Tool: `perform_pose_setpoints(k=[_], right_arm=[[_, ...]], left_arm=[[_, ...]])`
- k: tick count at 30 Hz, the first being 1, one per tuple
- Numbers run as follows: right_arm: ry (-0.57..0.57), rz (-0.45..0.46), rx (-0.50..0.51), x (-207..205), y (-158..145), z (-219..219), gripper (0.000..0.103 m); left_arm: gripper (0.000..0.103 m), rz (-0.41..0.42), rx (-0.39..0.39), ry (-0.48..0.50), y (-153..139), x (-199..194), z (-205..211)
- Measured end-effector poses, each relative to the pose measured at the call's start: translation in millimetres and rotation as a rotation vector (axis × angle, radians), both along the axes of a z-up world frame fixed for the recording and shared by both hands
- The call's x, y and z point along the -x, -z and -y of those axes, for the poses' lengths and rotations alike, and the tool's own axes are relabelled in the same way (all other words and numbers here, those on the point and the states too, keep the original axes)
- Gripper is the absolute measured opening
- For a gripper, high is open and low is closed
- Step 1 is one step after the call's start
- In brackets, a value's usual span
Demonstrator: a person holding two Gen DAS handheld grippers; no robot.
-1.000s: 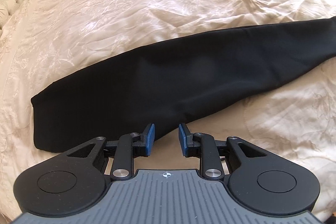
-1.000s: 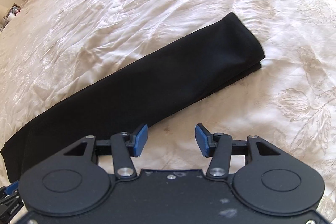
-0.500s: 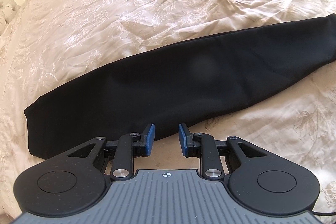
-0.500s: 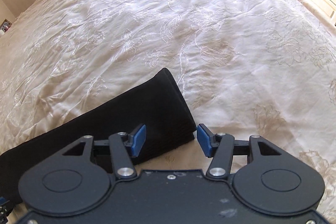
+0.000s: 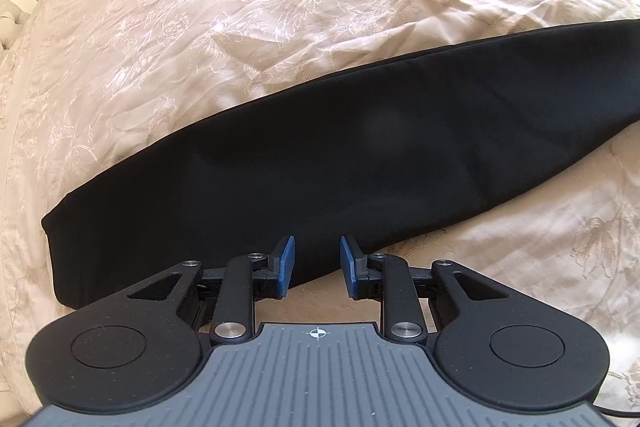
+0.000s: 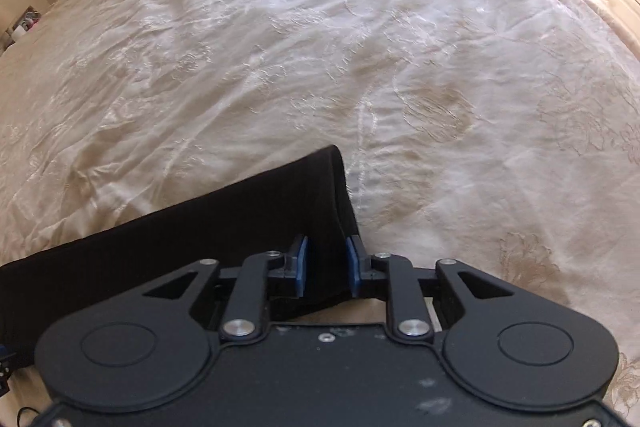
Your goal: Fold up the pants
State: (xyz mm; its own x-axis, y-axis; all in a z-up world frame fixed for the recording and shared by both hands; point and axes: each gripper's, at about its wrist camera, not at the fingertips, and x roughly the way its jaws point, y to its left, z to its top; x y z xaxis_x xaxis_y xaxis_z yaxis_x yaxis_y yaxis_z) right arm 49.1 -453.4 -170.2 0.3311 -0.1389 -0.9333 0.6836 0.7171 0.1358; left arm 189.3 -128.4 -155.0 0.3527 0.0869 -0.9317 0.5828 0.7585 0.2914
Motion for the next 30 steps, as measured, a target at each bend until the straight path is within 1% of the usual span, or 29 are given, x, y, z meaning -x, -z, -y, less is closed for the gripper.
perform_pose_setpoints(k=[1, 2, 3, 4, 5, 7, 8, 13, 16, 17, 19, 20, 21, 22, 23, 24, 25, 26, 30], right_arm=[[0.022, 0.009, -0.023, 4.2, 1.9, 5.2, 0.037], [0.037, 0.044, -0.039, 10.0, -0.8, 9.6, 0.039], [0.039, 0.085, -0.04, 14.4, -5.5, 12.1, 0.047], [0.035, 0.115, -0.03, 17.9, -10.7, 13.8, 0.068], [0.027, 0.135, -0.012, 19.6, -13.9, 15.4, 0.083], [0.01, 0.149, 0.006, 19.9, -14.6, 20.0, 0.085], [-0.002, 0.147, -0.007, 18.8, -11.3, 24.4, 0.085], [-0.056, 0.111, -0.138, 4.8, 20.2, 36.5, 0.085], [-0.11, 0.09, -0.19, -6.9, 38.1, 34.8, 0.089], [-0.119, 0.083, -0.194, -10.0, 41.8, 34.2, 0.094], [-0.126, 0.085, -0.199, -16.5, 47.9, 33.5, 0.096], [-0.13, 0.09, -0.203, -18.9, 48.5, 33.0, 0.093], [-0.141, 0.103, -0.211, -20.6, 47.9, 32.1, 0.086], [-0.153, 0.116, -0.219, -21.9, 46.3, 31.2, 0.064], [-0.156, 0.113, -0.214, -23.2, 44.4, 30.5, 0.05], [-0.162, 0.12, -0.221, -23.2, 42.1, 30.7, 0.039], [-0.165, 0.14, -0.256, -21.9, 40.6, 32.5, 0.024], [-0.149, 0.158, -0.279, -20.6, 37.7, 34.0, 0.023], [-0.155, 0.182, -0.243, -20.6, 16.9, 29.0, 0.023]], left_arm=[[0.026, 0.006, -0.001, 0.003, -0.9, -0.3, 1.3], [0.026, 0.013, 0.001, 0.004, -2.1, -0.3, 2.1], [0.026, 0.014, 0.004, 0.001, -2.7, -0.8, 2.9], [0.026, 0.011, 0.005, -0.004, -2.4, -1.3, 3.6], [0.026, 0.005, 0.005, -0.008, -1.7, -1.4, 4.1], [0.026, -0.004, -0.001, -0.008, 1.0, -1.3, 5.6], [0.026, -0.005, -0.007, -0.004, 2.2, -0.7, 6.2], [0.026, -0.005, -0.019, 0.009, 2.8, 0.9, 9.0], [0.026, -0.006, -0.016, 0.005, 1.9, -0.6, 9.7], [0.026, -0.009, -0.014, 0.004, 2.1, -1.6, 10.3], [0.026, -0.014, -0.008, 0.001, 2.9, -3.6, 12.7], [0.026, -0.017, -0.003, -0.001, 3.4, -5.3, 14.8], [0.026, -0.021, 0.003, -0.004, 3.8, -6.9, 17.2], [0.026, -0.025, 0.011, -0.005, 4.4, -9.0, 20.0], [0.026, -0.03, 0.02, -0.006, 5.2, -11.2, 23.2], [0.026, -0.033, 0.031, -0.005, 6.0, -13.5, 27.3], [0.026, -0.036, 0.041, -0.005, 7.0, -16.2, 31.6], [0.026, -0.041, 0.052, -0.004, 8.3, -19.9, 37.0], [0.026, -0.033, 0.1, 0.006, 17.7, -37.8, 62.2]])
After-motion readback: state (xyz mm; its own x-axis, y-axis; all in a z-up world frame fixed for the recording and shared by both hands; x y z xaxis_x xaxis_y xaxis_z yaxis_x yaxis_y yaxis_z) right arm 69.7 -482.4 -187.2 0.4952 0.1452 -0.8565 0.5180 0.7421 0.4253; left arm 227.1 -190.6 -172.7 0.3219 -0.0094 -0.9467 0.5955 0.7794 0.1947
